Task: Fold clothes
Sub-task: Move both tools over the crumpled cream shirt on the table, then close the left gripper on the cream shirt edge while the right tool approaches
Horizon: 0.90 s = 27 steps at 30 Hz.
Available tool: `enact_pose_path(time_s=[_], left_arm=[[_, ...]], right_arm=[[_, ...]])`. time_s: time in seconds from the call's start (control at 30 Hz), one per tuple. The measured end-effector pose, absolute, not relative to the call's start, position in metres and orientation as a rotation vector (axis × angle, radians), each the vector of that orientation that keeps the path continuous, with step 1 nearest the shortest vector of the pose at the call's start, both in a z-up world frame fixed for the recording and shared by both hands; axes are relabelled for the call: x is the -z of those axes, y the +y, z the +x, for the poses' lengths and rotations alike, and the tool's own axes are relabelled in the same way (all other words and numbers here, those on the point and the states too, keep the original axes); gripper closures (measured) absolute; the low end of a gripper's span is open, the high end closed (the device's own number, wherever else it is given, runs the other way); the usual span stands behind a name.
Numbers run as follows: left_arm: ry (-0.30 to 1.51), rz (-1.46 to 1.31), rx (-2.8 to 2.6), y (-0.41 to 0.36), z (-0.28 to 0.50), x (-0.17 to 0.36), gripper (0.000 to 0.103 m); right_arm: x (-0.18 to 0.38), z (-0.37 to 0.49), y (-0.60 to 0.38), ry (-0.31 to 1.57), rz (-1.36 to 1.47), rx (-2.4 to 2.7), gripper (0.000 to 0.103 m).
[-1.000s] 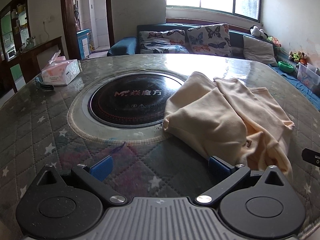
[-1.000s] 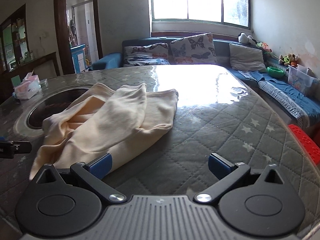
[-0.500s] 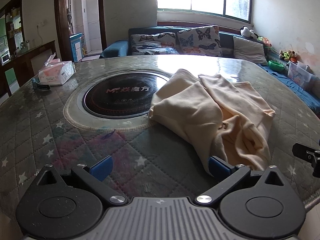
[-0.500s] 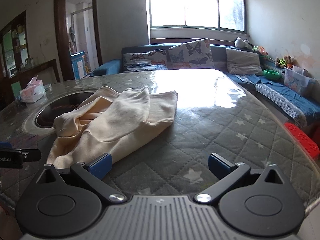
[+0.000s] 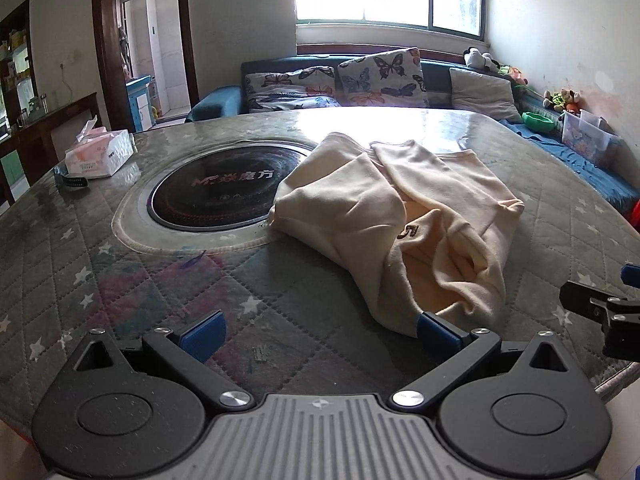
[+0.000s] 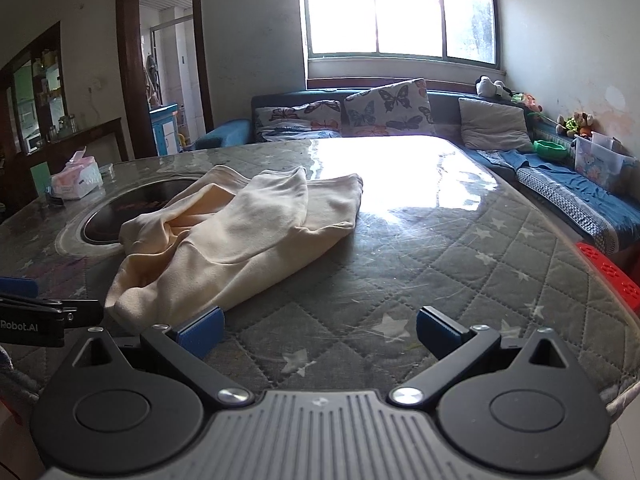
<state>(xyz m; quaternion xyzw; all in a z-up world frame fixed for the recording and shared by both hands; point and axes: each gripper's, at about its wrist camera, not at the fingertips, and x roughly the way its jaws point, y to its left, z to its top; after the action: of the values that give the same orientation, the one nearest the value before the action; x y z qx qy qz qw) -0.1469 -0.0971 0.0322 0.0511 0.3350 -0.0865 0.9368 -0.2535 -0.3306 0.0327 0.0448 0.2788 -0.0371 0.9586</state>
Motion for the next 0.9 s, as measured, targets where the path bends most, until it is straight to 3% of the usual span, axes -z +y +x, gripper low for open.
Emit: enact_pose_path(time_s=[0.9], left_arm=[[0.699, 0.128, 0.172, -0.101, -0.158, -0.028, 0.0]], right_arm=[[-0.031, -0.254, -0.315, 0.573, 0.063, 0.011, 0.0]])
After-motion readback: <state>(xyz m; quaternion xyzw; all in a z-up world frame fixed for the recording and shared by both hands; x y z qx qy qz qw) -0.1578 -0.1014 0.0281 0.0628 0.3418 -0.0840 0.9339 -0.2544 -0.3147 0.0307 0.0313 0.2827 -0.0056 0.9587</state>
